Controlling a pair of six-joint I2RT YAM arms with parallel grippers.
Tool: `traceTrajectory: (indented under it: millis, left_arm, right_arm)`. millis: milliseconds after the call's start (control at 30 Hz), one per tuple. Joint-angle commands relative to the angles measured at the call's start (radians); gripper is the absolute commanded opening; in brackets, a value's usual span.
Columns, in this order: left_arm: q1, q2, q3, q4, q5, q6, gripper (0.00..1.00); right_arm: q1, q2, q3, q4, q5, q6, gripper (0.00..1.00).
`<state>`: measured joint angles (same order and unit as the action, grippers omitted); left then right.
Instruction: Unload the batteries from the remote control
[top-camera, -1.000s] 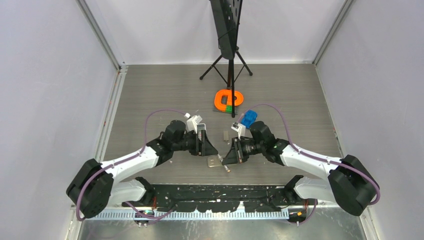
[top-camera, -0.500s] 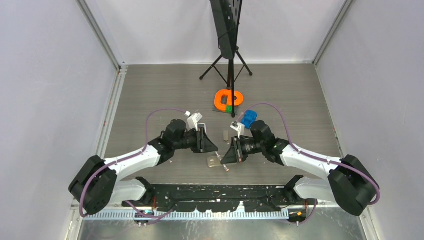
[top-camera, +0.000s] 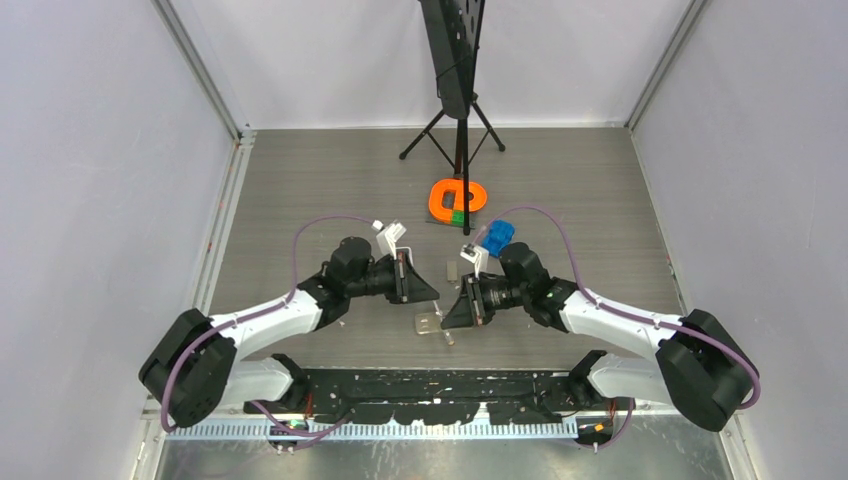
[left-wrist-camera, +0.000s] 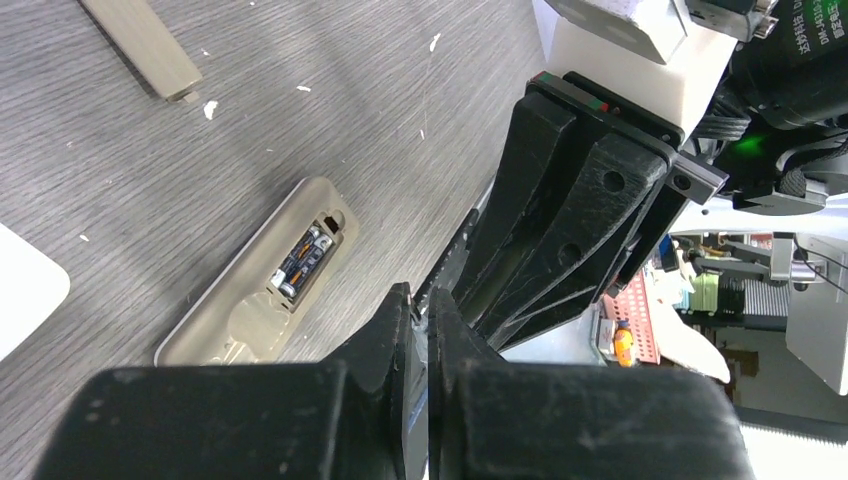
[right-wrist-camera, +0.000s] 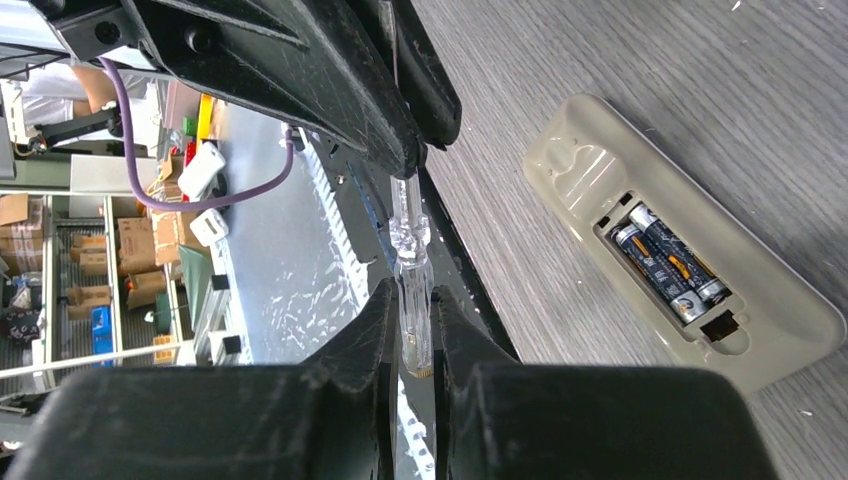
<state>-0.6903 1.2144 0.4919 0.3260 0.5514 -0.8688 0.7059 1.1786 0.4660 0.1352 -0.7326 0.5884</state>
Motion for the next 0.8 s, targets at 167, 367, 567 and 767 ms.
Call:
traceTrajectory:
  millis: [167, 367, 567, 767]
  left_arm:
    - [0.005, -0.061, -0.066, 0.040, -0.129, 0.005, 0.00]
    - [0.006, -0.244, -0.205, 0.184, -0.332, -0.085, 0.00]
    - [0.006, -0.383, -0.276, 0.250, -0.456, -0.142, 0.00]
    - [0.006, -0.392, -0.316, 0.351, -0.527, -0.211, 0.00]
  right_arm:
    - [-0.003, -0.076, 0.011, 0.055, 0.156, 0.143, 0.37]
    - [-0.004, -0.227, -0.079, 0.187, 0.345, 0.336, 0.73]
    - [-0.006, -0.392, -0.144, 0.167, 0.639, 0.483, 0.88]
    - [-0.006, -0.363, -0.176, 0.291, 0.667, 0.549, 0.90]
